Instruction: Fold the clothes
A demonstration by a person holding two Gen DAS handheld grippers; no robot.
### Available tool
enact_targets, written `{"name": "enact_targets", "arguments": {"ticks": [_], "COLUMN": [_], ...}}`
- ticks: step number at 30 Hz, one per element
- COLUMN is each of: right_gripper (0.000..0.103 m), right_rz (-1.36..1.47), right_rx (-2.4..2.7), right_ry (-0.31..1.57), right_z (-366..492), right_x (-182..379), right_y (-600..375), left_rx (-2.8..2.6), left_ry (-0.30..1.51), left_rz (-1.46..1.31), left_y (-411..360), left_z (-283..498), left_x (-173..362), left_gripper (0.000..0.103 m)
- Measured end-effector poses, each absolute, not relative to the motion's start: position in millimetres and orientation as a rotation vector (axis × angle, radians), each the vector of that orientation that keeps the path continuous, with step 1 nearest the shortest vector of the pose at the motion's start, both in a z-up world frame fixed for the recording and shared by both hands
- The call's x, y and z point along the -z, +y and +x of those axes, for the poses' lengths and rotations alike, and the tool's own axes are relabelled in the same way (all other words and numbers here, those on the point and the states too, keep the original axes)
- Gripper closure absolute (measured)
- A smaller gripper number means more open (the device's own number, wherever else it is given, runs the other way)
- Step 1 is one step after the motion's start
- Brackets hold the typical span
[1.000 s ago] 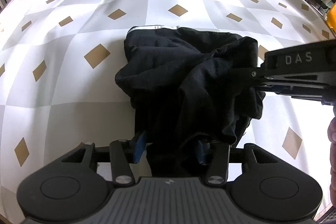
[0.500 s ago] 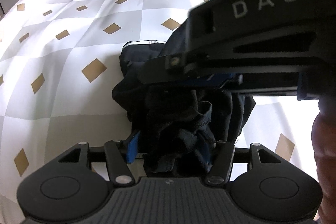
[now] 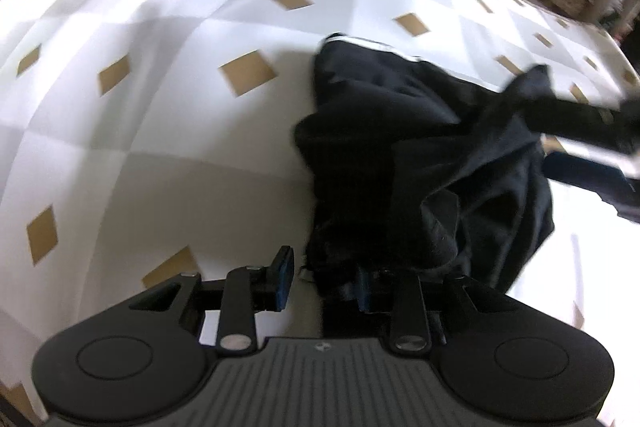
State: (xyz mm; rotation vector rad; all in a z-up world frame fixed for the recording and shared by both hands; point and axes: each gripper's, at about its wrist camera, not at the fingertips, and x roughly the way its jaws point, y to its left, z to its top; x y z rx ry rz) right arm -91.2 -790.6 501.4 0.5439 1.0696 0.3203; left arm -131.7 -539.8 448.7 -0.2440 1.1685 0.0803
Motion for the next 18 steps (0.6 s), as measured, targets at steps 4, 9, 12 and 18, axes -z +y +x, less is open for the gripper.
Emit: {"name": "enact_targets", "arguments": {"ticks": [4, 9, 12, 18], "right_gripper": [0.049, 0.047, 0.044, 0.044], "right_rz": [0.524, 0.485, 0.484, 0.475], "right_rx": [-0.145, -0.071, -0.063, -0.06], "right_ry": [1.119, 1.146, 1.159, 1.176], "right_z": [-89.8, -89.2, -89.0, -86.0], "right_x": [-485.2, -471.6, -464.3, -453.4], "right_y": [-803.2, -803.7, -802.5, -797.3], "left_rx": [-0.117, -0.074, -0.031, 0.063], "left_ry": [1.179, 1.162, 1.157, 1.104], "left_rz": [-0.282, -0.26, -0.277, -0.265], "left_y": [-530.9, -538.2, -541.6, -552.4], "left_z": [-135.4, -138.5, -140.1, -146.8], "left_x": [-446.1, -450.2, -457.0, -480.7], "left_gripper": [0.072, 0.072, 0.071, 0.059]}}
